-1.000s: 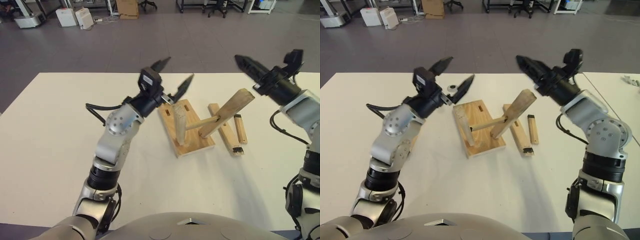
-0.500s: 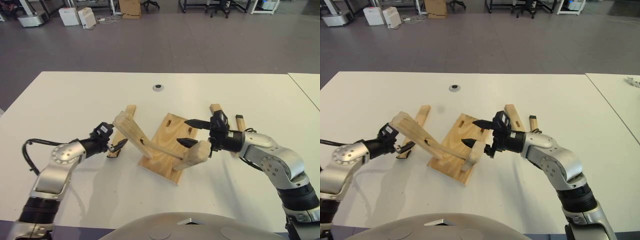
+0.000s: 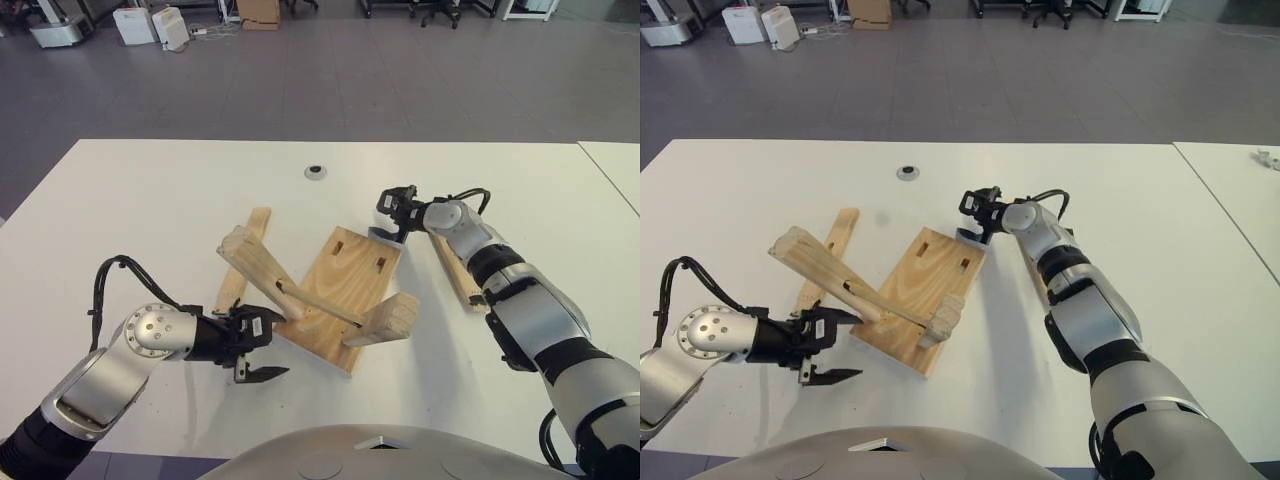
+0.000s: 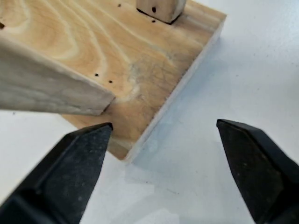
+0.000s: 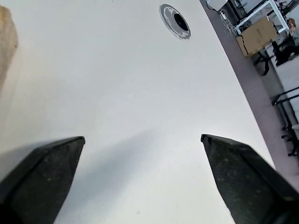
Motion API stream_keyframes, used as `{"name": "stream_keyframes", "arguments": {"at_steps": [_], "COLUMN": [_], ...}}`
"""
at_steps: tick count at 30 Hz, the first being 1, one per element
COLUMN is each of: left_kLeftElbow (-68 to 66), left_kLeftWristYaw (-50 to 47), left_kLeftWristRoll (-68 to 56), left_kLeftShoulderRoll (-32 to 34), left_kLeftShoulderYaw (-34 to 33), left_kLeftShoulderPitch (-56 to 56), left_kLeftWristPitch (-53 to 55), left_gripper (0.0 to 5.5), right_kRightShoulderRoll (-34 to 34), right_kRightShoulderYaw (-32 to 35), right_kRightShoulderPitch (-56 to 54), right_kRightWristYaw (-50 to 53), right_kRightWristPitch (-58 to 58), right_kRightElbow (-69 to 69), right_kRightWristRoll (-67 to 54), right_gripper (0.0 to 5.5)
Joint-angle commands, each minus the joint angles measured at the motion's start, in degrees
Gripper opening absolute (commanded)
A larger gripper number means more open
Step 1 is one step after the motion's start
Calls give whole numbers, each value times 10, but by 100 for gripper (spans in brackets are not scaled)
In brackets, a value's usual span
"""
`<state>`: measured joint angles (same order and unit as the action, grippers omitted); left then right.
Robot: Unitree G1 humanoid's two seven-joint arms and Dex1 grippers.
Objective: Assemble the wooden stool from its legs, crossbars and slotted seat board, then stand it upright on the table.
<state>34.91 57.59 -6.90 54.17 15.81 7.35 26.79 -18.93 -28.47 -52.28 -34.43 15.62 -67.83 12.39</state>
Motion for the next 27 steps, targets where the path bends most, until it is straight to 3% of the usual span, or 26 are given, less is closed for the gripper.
{"name": "stream_keyframes", "arguments": {"at_steps": [1,6,10,13,16,21,25,27], "left_kLeftElbow": [-53,-113,-188,-324,-432,-422,-300,-223], "left_kLeftWristYaw": [-54,-171,-238,-242,-211,-139,-93,-51], "left_kLeftWristRoll": [107,193,161,138,121,84,32,19], "left_kLeftShoulderRoll": [-8,-101,-203,-247,-237,-156,-123,-74], "left_kLeftShoulderYaw": [51,78,48,23,-17,-81,-118,-121], "left_kLeftShoulderPitch": [-31,-65,-86,-162,-234,-203,-149,-103], "left_kLeftWristPitch": [-10,-37,-72,-124,-176,-215,-161,-106], "left_gripper": [414,414,414,414,414,414,414,414], "right_kRightShoulderRoll": [2,-21,-47,-75,-118,-143,-86,-51], "right_kRightShoulderYaw": [-3,21,68,96,119,171,171,173], "right_kRightShoulderPitch": [18,54,94,145,187,163,84,39], "right_kRightWristYaw": [-101,-184,-236,-281,-263,-182,-114,-65], "right_kRightWristPitch": [36,56,52,24,-18,-94,-71,-54], "right_kRightElbow": [-40,-36,9,103,223,290,201,124], "right_kRightWristRoll": [23,13,-33,-80,-92,-86,-66,-54], "right_gripper": [465,465,465,465,465,465,465,465]}}
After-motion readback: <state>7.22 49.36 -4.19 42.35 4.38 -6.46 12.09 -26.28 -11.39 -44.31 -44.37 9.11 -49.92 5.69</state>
